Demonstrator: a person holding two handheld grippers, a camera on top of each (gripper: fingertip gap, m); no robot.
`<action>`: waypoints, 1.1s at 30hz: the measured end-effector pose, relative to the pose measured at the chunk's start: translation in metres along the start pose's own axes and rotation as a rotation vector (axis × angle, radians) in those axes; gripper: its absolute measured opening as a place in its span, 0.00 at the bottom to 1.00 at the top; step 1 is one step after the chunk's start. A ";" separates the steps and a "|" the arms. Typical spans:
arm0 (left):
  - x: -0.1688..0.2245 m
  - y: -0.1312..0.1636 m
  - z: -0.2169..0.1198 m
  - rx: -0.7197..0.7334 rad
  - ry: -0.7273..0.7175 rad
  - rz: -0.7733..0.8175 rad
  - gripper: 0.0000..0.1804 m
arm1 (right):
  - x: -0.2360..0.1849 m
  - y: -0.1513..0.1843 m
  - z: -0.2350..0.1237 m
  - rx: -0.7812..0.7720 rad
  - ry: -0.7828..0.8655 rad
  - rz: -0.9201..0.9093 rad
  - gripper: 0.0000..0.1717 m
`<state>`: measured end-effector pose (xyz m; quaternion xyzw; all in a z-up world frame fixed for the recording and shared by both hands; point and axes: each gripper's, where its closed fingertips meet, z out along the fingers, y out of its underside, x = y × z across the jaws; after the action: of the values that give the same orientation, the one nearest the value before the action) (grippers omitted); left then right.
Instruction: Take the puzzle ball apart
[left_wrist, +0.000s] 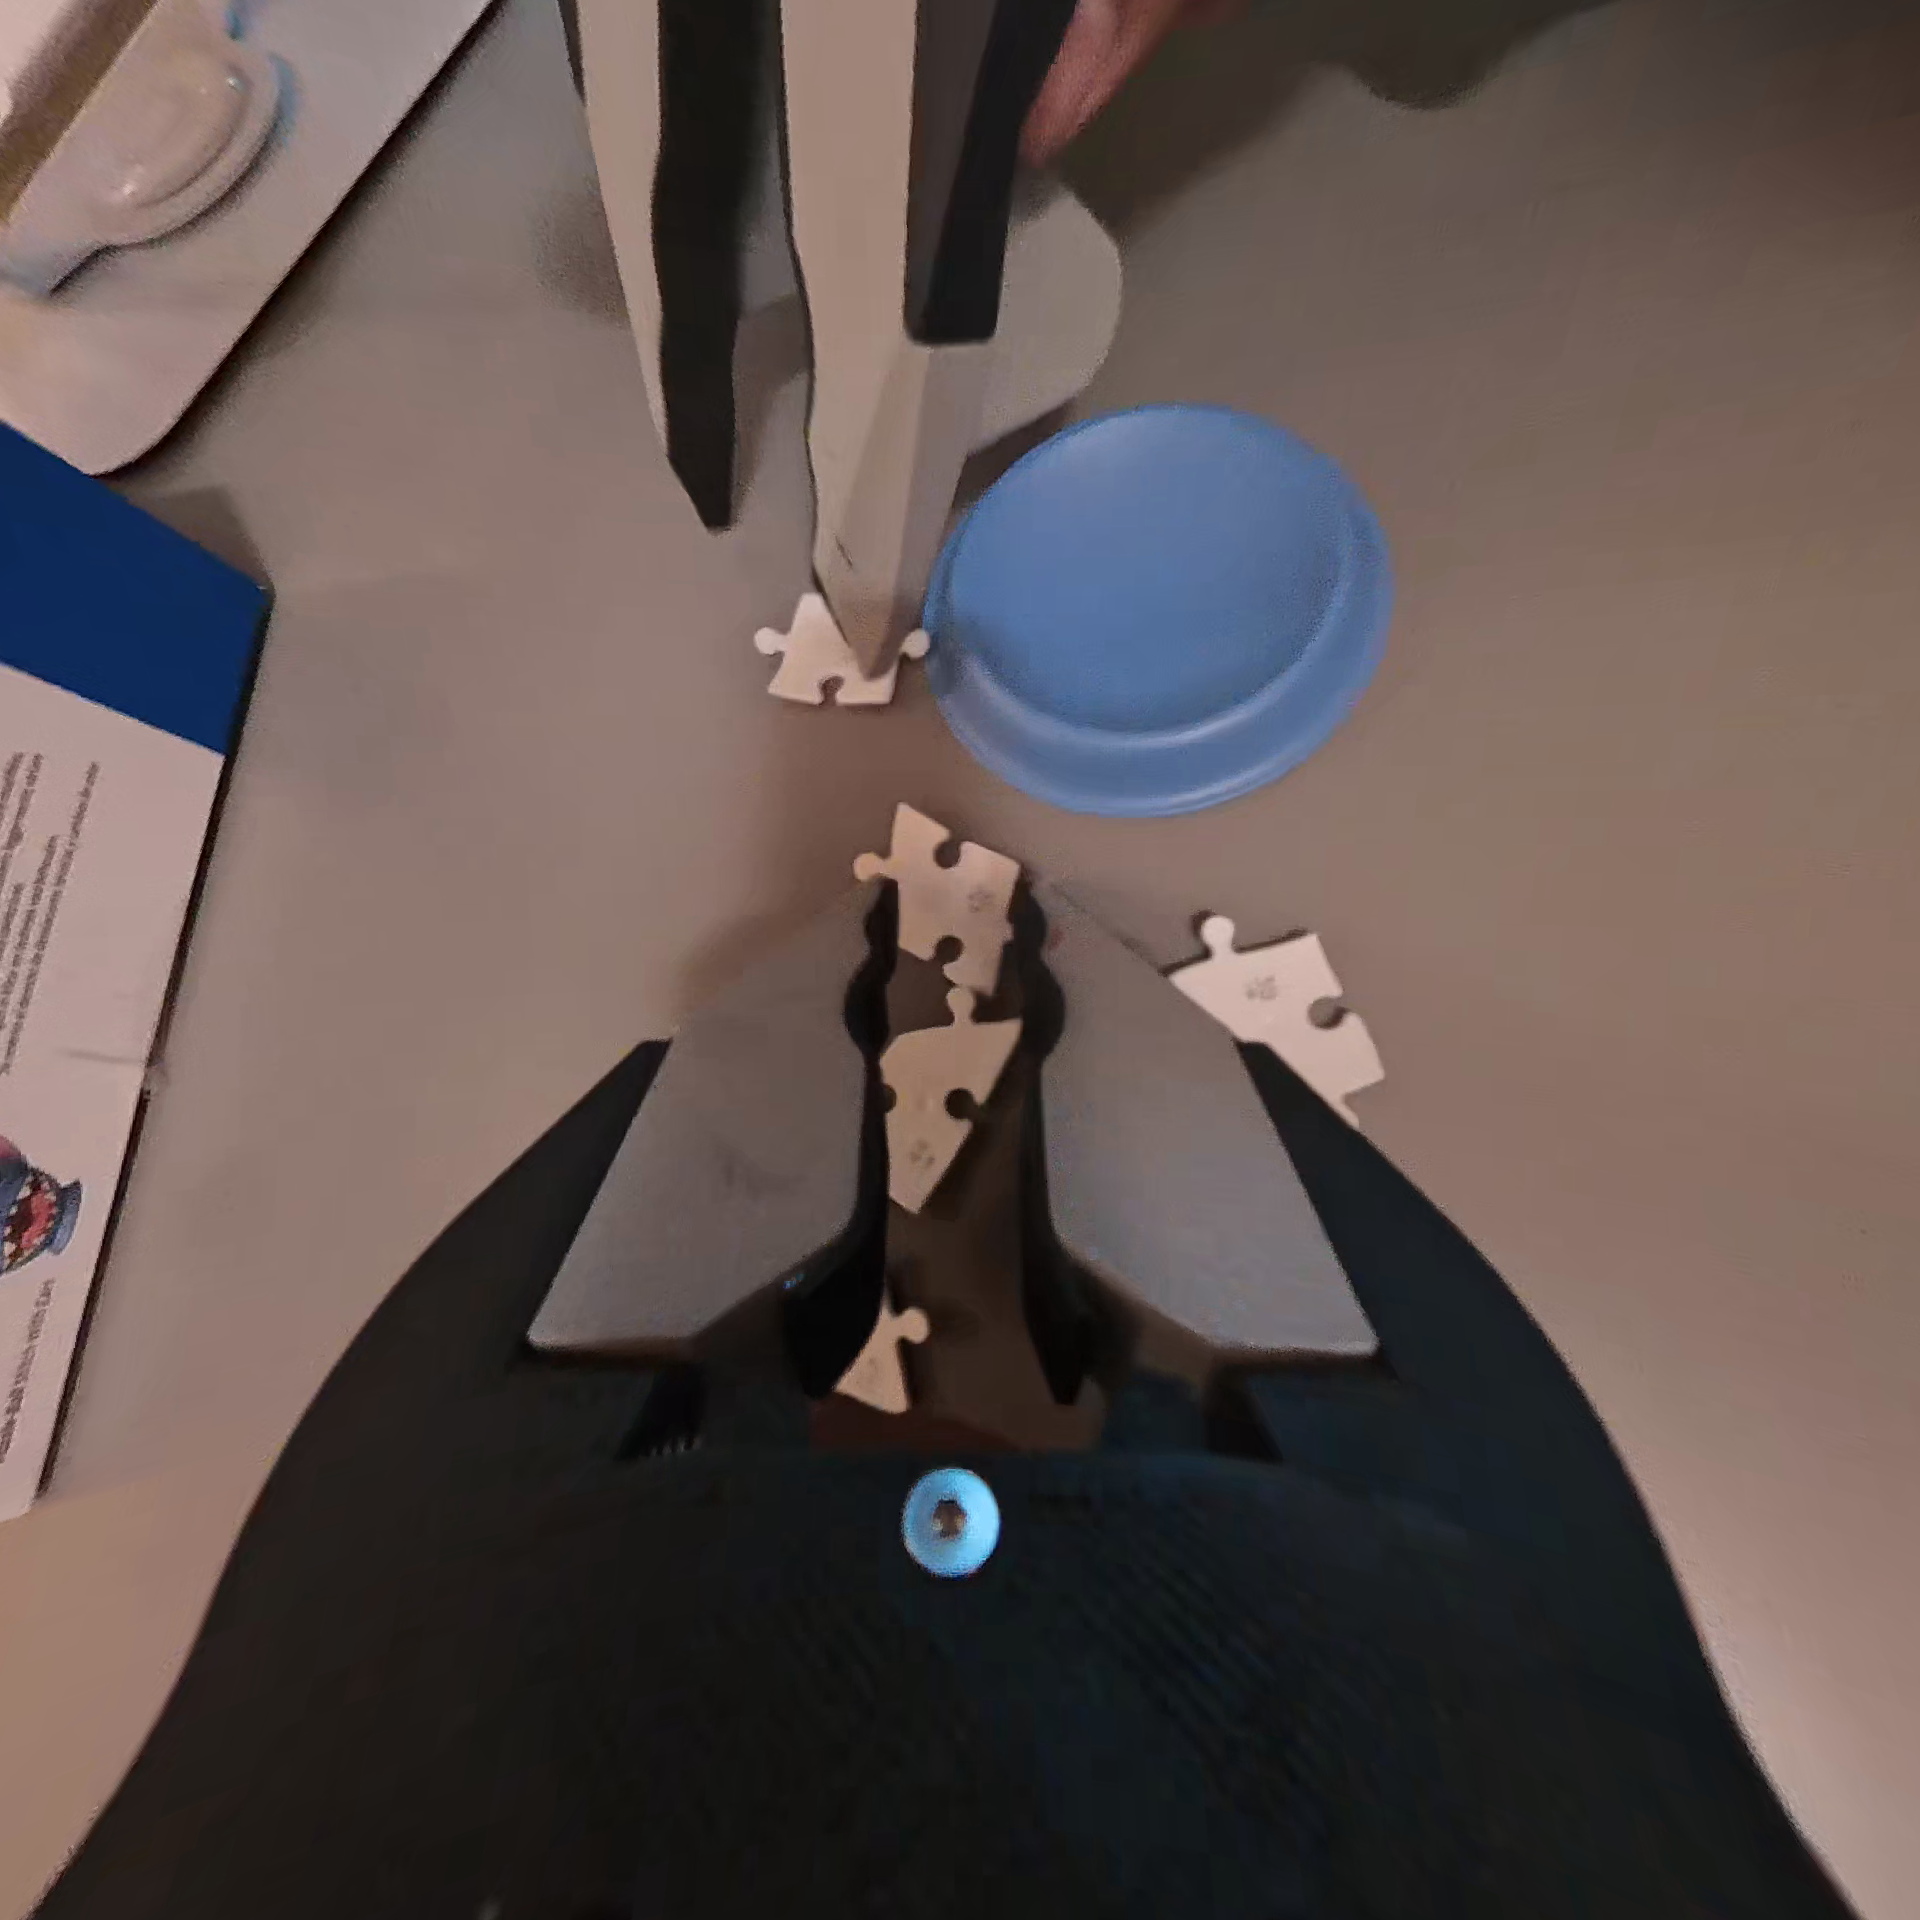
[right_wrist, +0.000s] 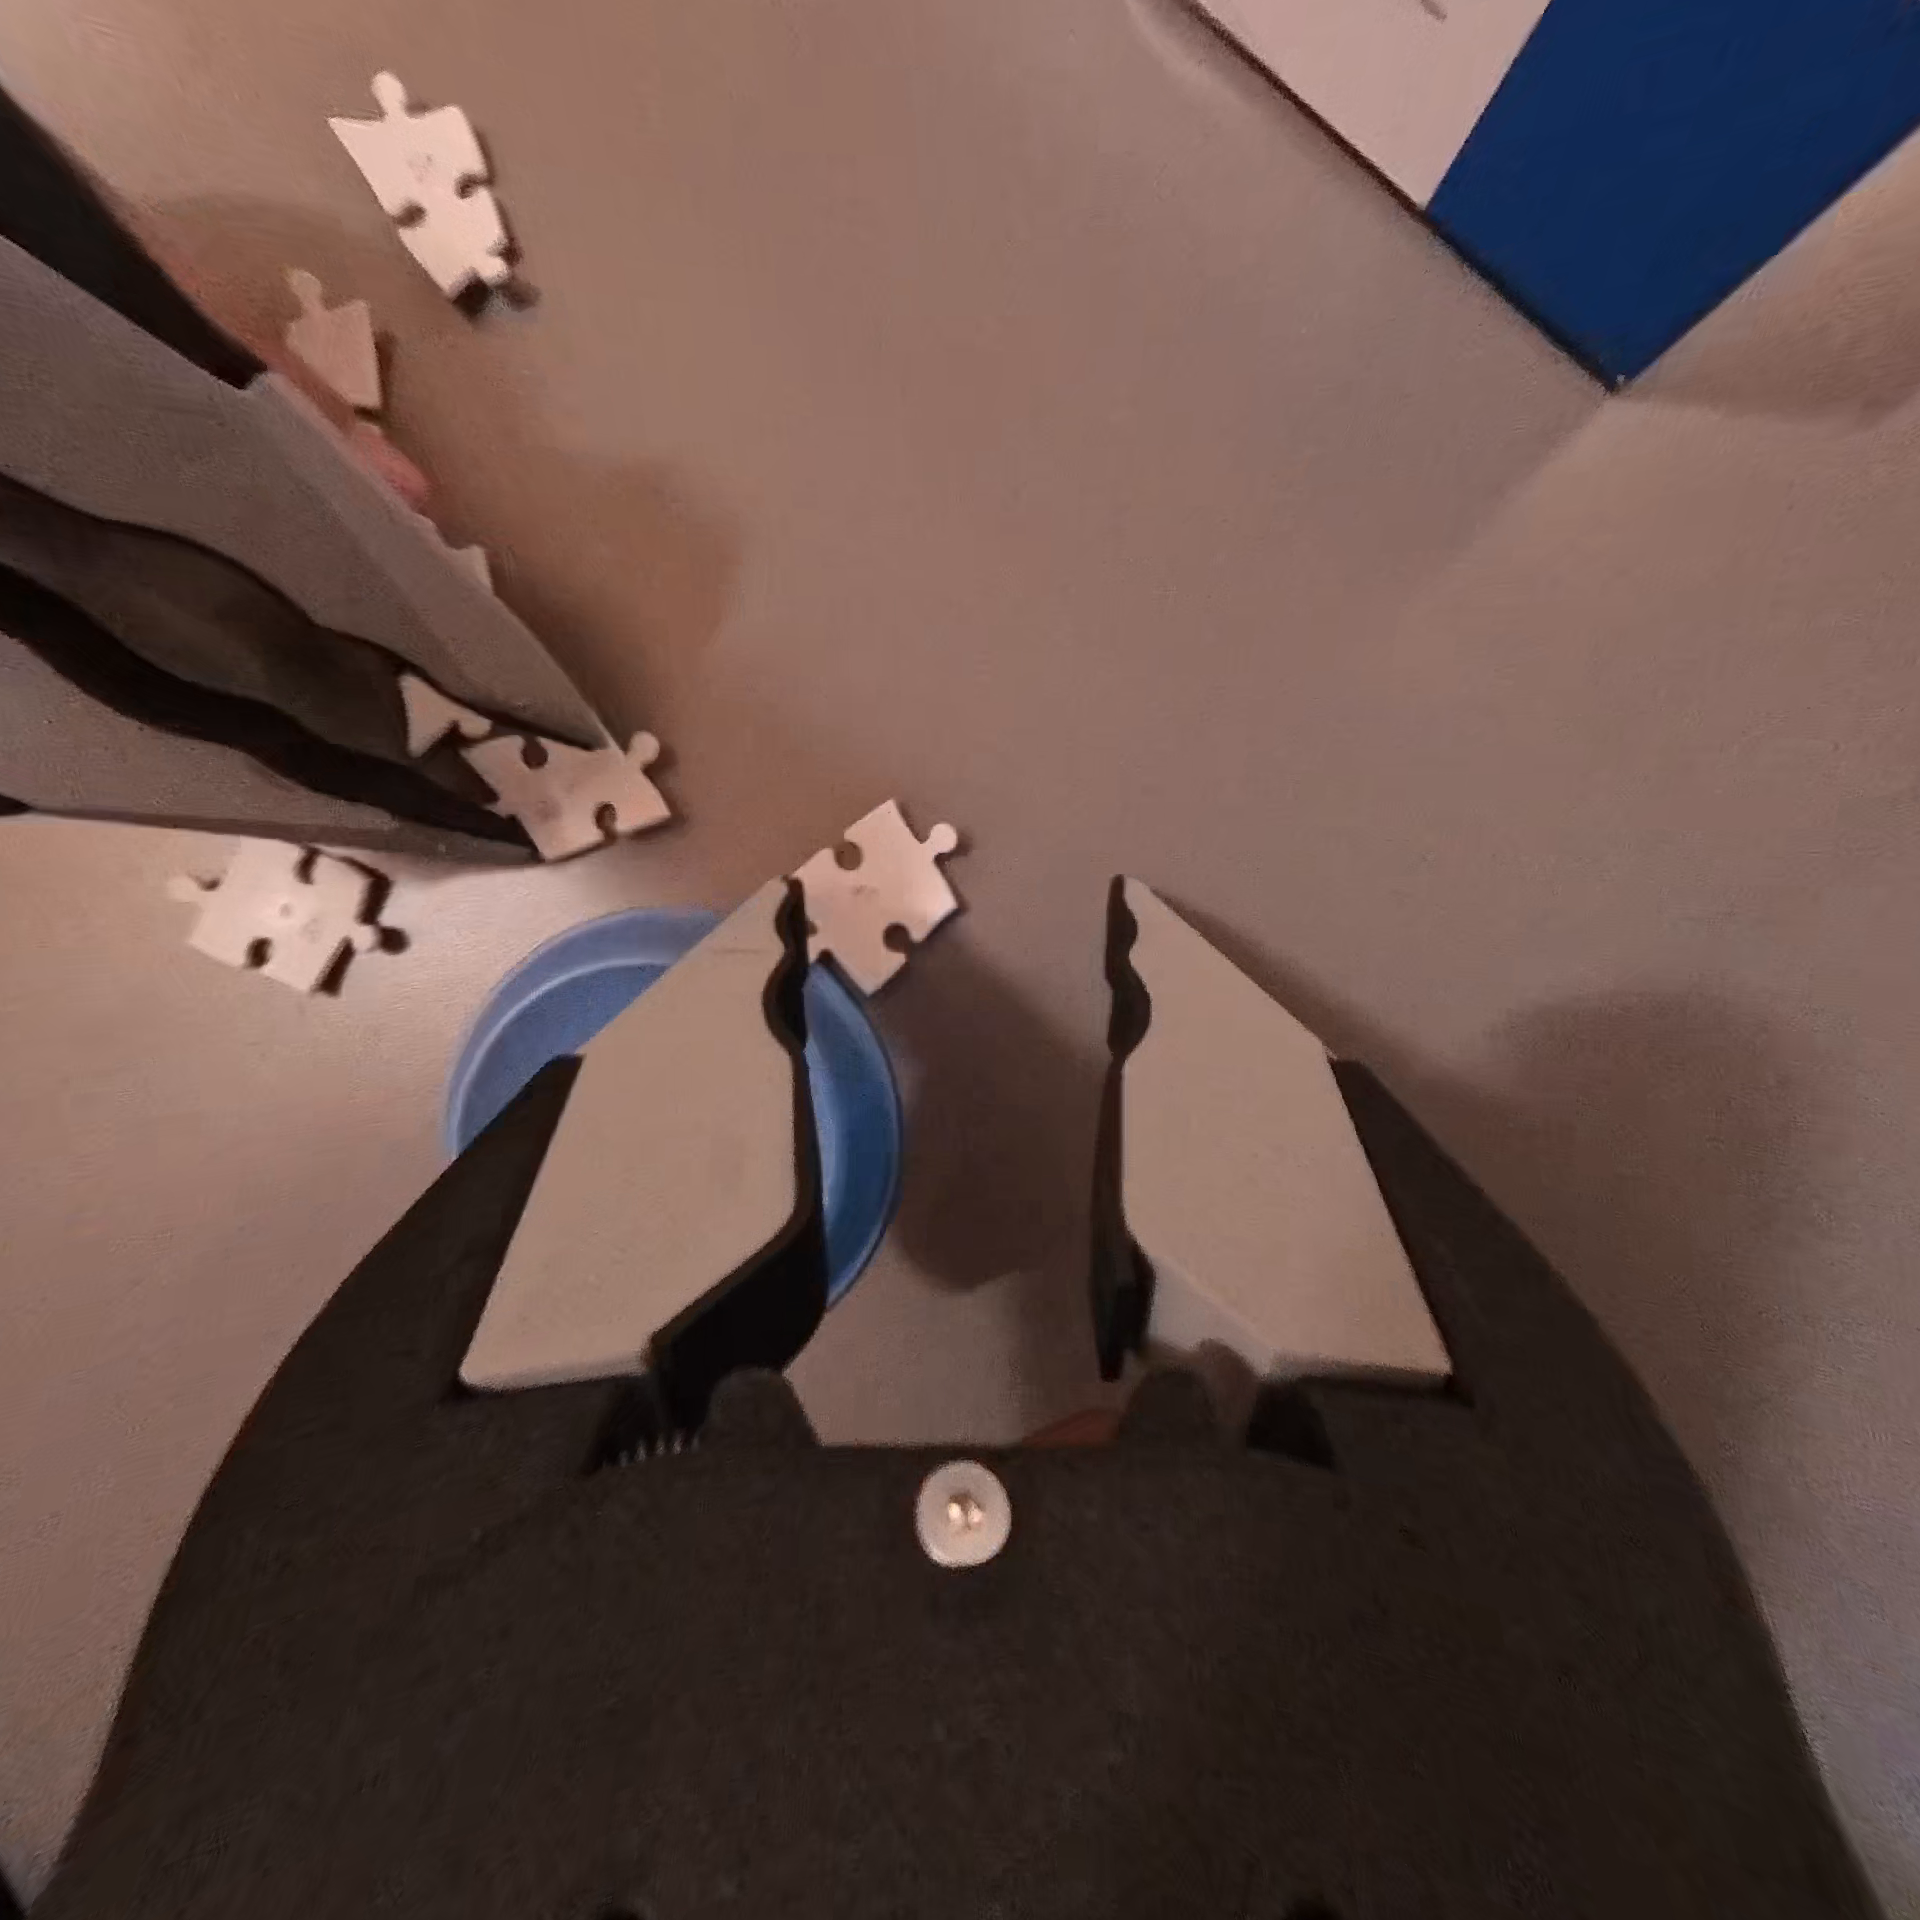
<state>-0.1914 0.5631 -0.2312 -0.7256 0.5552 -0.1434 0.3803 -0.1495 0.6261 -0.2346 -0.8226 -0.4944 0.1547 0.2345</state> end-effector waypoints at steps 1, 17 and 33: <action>-0.002 0.002 -0.001 0.001 -0.010 0.000 0.08 | -0.001 0.000 0.003 -0.002 -0.012 -0.007 0.33; -0.026 -0.015 -0.011 0.090 -0.209 0.144 0.00 | 0.037 0.012 -0.162 0.289 0.378 -0.058 0.14; -0.031 0.001 0.015 -0.235 -0.150 -0.164 0.02 | 0.077 0.145 -0.256 0.217 0.548 0.102 0.34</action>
<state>-0.1939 0.5974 -0.2352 -0.8165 0.4772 -0.0534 0.3205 0.1178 0.5770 -0.0990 -0.8275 -0.3513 -0.0096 0.4379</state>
